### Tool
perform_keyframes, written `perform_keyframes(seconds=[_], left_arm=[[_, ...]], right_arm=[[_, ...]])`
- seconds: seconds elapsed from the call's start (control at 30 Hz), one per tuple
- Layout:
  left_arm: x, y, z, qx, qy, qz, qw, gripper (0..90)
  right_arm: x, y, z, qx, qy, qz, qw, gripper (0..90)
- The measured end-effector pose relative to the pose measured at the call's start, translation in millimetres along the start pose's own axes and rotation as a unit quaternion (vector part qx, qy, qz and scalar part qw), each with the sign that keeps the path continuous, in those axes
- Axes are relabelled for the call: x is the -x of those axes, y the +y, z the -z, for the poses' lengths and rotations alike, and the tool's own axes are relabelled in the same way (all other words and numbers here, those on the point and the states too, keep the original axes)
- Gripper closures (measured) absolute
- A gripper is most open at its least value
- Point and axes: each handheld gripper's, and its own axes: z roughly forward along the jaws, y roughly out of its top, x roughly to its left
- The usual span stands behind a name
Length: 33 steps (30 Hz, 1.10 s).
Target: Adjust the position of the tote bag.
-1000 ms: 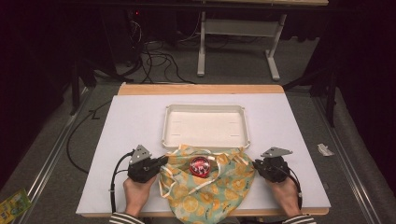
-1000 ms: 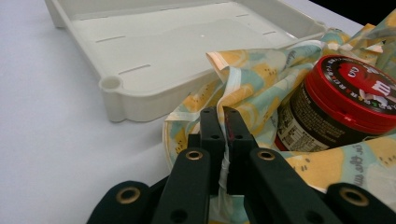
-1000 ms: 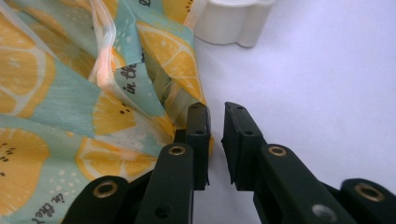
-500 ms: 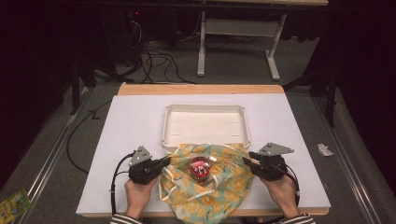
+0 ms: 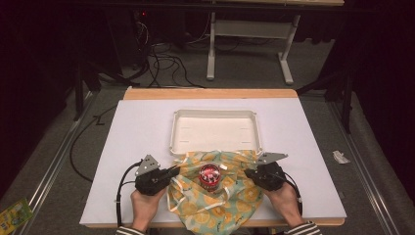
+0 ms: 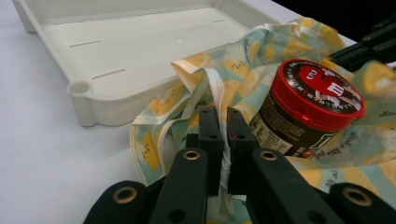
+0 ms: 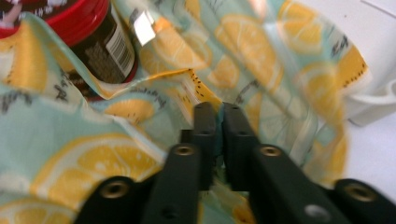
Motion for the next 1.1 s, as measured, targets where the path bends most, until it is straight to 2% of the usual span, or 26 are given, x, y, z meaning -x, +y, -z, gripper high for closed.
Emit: perform_keyframes(seconds=[0.13, 0.37, 0.57, 0.73, 0.93, 1.1], left_arm=[[0.5, -2.0, 0.4, -0.005, 0.000, -0.002, 1.0000, 88.8], [-1.5, -3.5, 2.1, -0.009, 0.007, -0.001, 0.9999, 89.3], [-3.0, -5.7, 1.9, -0.013, 0.013, 0.001, 0.9998, 89.3], [-6.0, -6.5, 2.4, -0.016, 0.020, -0.001, 0.9997, 89.4], [-11.7, -10.6, 4.6, -0.014, 0.028, 0.008, 0.9995, 89.4], [-9.7, -10.9, 3.2, -0.015, 0.024, 0.007, 0.9996, 89.4]], right_arm=[[2.5, -7.2, 4.4, 0.000, -0.007, 0.003, 1.0000, 90.0], [14.3, -30.0, 21.4, 0.009, -0.028, -0.013, 0.9995, 90.0], [22.4, -43.6, 26.6, 0.006, -0.036, -0.033, 0.9988, 90.0], [26.0, -52.4, 29.3, 0.002, -0.044, -0.038, 0.9983, 90.0], [35.1, -65.8, 34.3, -0.002, -0.065, -0.052, 0.9966, 90.0], [40.0, -75.8, 37.3, -0.007, -0.072, -0.066, 0.9952, 90.0]])
